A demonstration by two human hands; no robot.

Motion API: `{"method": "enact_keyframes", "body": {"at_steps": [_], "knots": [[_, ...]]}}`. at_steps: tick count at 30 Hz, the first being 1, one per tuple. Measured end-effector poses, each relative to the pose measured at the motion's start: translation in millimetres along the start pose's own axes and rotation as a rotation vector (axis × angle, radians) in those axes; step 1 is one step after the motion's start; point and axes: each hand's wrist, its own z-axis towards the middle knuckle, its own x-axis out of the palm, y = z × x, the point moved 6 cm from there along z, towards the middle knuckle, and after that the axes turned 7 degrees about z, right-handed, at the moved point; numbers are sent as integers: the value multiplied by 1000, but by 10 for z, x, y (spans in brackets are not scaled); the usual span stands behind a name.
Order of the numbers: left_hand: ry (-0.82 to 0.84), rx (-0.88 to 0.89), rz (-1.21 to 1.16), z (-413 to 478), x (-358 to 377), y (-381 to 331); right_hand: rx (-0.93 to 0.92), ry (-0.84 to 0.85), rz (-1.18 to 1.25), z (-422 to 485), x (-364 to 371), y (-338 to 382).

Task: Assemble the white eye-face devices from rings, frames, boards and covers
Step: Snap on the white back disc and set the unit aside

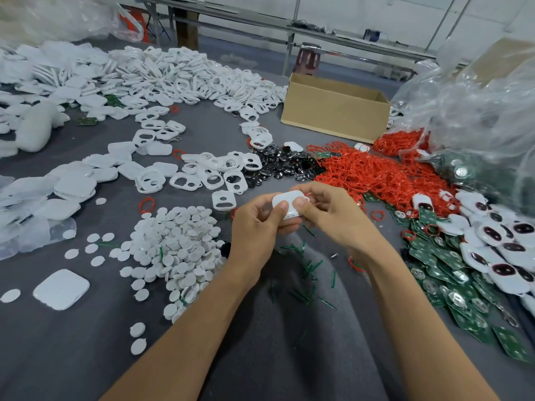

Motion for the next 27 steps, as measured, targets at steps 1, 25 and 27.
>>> {"method": "enact_keyframes", "body": {"at_steps": [1,25,27], "knots": [[28,-15,44,-6,19,17,9,25,-63,3,0,-19],[66,46,83,-1,47,-25,342,-7,648,-46,200,-230],[95,81,56,-2,50,-71,340,39,702,-30,190,-203]]}}
